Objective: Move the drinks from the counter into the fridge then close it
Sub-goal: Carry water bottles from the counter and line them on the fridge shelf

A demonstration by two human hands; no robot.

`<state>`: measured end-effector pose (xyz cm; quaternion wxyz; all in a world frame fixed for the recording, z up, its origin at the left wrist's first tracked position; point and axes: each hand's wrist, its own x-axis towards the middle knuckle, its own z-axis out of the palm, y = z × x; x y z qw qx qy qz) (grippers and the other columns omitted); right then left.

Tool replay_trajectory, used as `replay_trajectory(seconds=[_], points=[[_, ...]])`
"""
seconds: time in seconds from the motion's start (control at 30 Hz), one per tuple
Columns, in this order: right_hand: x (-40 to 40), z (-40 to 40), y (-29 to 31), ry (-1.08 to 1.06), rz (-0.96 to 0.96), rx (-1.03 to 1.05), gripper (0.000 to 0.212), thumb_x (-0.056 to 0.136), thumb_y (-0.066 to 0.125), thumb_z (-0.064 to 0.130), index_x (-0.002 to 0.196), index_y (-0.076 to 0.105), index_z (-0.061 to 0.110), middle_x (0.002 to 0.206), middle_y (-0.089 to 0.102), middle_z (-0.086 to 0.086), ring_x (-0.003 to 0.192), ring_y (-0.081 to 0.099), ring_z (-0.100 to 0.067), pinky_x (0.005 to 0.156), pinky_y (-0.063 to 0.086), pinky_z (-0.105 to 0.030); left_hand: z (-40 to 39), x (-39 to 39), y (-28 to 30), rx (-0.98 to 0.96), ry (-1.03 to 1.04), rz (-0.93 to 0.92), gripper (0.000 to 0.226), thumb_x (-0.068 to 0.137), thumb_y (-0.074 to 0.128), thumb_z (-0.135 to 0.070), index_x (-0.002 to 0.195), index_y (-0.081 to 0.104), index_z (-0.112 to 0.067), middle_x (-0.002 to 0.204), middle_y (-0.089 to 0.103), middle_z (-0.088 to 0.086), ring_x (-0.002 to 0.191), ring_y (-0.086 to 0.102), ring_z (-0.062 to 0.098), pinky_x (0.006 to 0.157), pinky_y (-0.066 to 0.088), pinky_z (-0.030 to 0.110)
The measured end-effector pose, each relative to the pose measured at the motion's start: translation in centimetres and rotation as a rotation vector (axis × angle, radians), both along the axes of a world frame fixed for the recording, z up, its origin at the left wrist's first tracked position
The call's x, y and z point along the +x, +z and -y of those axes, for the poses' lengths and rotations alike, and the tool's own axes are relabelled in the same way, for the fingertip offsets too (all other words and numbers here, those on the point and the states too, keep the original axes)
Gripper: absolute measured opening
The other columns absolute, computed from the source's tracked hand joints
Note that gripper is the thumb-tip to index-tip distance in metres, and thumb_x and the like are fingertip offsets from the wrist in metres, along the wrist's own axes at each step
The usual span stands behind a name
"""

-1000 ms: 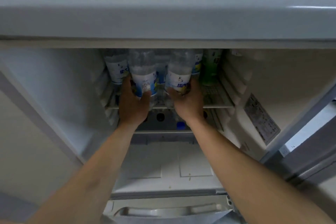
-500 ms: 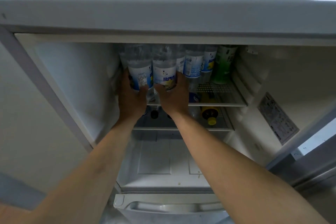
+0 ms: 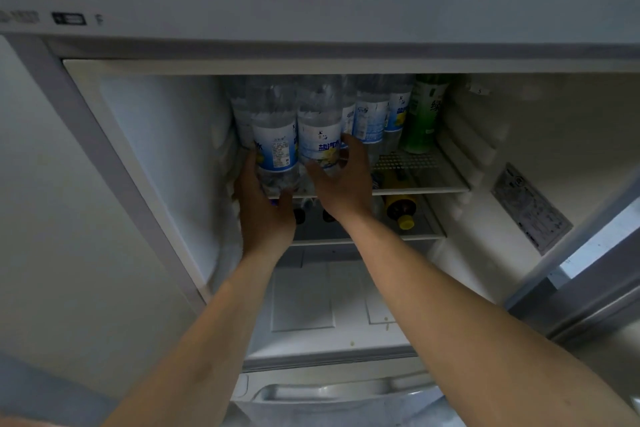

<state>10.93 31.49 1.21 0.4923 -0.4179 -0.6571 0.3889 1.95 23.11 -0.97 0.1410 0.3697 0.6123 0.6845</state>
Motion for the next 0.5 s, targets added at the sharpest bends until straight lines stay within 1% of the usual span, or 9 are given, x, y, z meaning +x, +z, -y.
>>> replay_trajectory(seconds=[0.07, 0.1, 0.13, 0.17, 0.2, 0.23, 0.3, 0.4, 0.5], points=[[0.9, 0.5, -0.5, -0.030, 0.010, 0.019, 0.063, 0.083, 0.076, 0.030, 0.137, 0.046, 0.023, 0.134, 0.054, -0.001, 0.117, 0.056, -0.013, 0.089, 0.051, -0.021, 0.6, 0.2, -0.8, 0.046, 0.012, 0.077, 0.064, 0.088, 0.061, 0.004, 0.144, 0.041, -0.022, 0.140, 0.054, -0.001, 0.125, 0.055, 0.018, 0.101, 0.051, 0.044], [1.6, 0.9, -1.0, -0.044, 0.008, 0.038, 0.057, 0.084, 0.074, 0.028, 0.134, 0.049, 0.022, 0.130, 0.056, -0.002, 0.114, 0.057, -0.015, 0.086, 0.053, -0.021, 1.0, 0.6, -1.6, 0.065, 0.035, 0.105, 0.061, 0.087, 0.060, 0.006, 0.141, 0.044, -0.019, 0.134, 0.057, 0.002, 0.119, 0.058, 0.019, 0.098, 0.054, 0.037], [2.5, 1.3, -1.5, -0.063, 0.002, 0.055, 0.051, 0.085, 0.073, 0.027, 0.130, 0.052, 0.020, 0.125, 0.059, -0.002, 0.110, 0.060, -0.016, 0.086, 0.055, -0.027, 1.6, 1.2, -2.5, 0.081, 0.069, 0.112, 0.059, 0.087, 0.059, 0.007, 0.139, 0.045, -0.016, 0.128, 0.058, 0.002, 0.114, 0.060, 0.016, 0.092, 0.054, 0.025], [3.4, 1.9, -2.2, -0.086, -0.010, 0.062, 0.045, 0.086, 0.072, 0.025, 0.126, 0.054, 0.019, 0.120, 0.062, -0.002, 0.106, 0.061, -0.015, 0.086, 0.056, -0.030, 2.3, 1.8, -3.5, 0.099, 0.098, 0.098, 0.058, 0.087, 0.060, 0.007, 0.137, 0.045, -0.016, 0.122, 0.059, -0.002, 0.107, 0.061, 0.010, 0.085, 0.051, 0.015], [4.4, 2.6, -2.9, -0.106, -0.028, 0.056, 0.041, 0.086, 0.072, 0.024, 0.124, 0.056, 0.020, 0.116, 0.063, 0.001, 0.104, 0.061, -0.012, 0.085, 0.056, -0.029, 2.9, 2.5, -4.5, 0.122, 0.107, 0.075, 0.055, 0.088, 0.061, 0.007, 0.136, 0.046, -0.016, 0.115, 0.058, -0.007, 0.099, 0.061, 0.004, 0.080, 0.049, 0.010], [5.4, 3.4, -3.6, -0.122, -0.038, 0.042, 0.039, 0.087, 0.071, 0.025, 0.123, 0.056, 0.023, 0.112, 0.064, 0.004, 0.102, 0.061, -0.009, 0.083, 0.054, -0.022, 3.4, 3.2, -5.4, 0.132, 0.100, 0.060, 0.053, 0.089, 0.061, 0.005, 0.134, 0.046, -0.019, 0.111, 0.058, -0.009, 0.093, 0.060, 0.001, 0.077, 0.048, 0.008], [7.5, 5.2, -5.1, -0.152, -0.025, 0.015, 0.034, 0.090, 0.069, 0.026, 0.122, 0.057, 0.024, 0.105, 0.063, 0.011, 0.094, 0.060, -0.002, 0.075, 0.048, -0.010, 4.4, 4.4, -7.0, 0.095, 0.074, 0.048, 0.051, 0.091, 0.060, 0.000, 0.132, 0.046, -0.028, 0.110, 0.059, -0.005, 0.090, 0.059, 0.001, 0.074, 0.047, 0.008], [10.7, 7.8, -7.2, -0.175, -0.020, -0.043, 0.028, 0.091, 0.069, 0.019, 0.115, 0.057, 0.029, 0.100, 0.062, 0.013, 0.088, 0.058, 0.004, 0.071, 0.046, -0.007, 5.7, 6.1, -8.9, -0.008, 0.005, 0.044, 0.046, 0.093, 0.060, -0.007, 0.131, 0.047, -0.032, 0.109, 0.061, -0.002, 0.094, 0.060, 0.000, 0.074, 0.046, 0.006], [14.2, 10.7, -9.4, -0.200, 0.010, -0.148, 0.026, 0.091, 0.068, 0.020, 0.115, 0.059, 0.028, 0.101, 0.062, 0.013, 0.090, 0.058, 0.004, 0.073, 0.046, -0.007, 7.5, 8.4, -10.9, -0.110, -0.082, -0.015, 0.042, 0.093, 0.061, -0.011, 0.126, 0.050, -0.034, 0.105, 0.061, -0.009, 0.096, 0.060, -0.001, 0.076, 0.046, 0.005]])
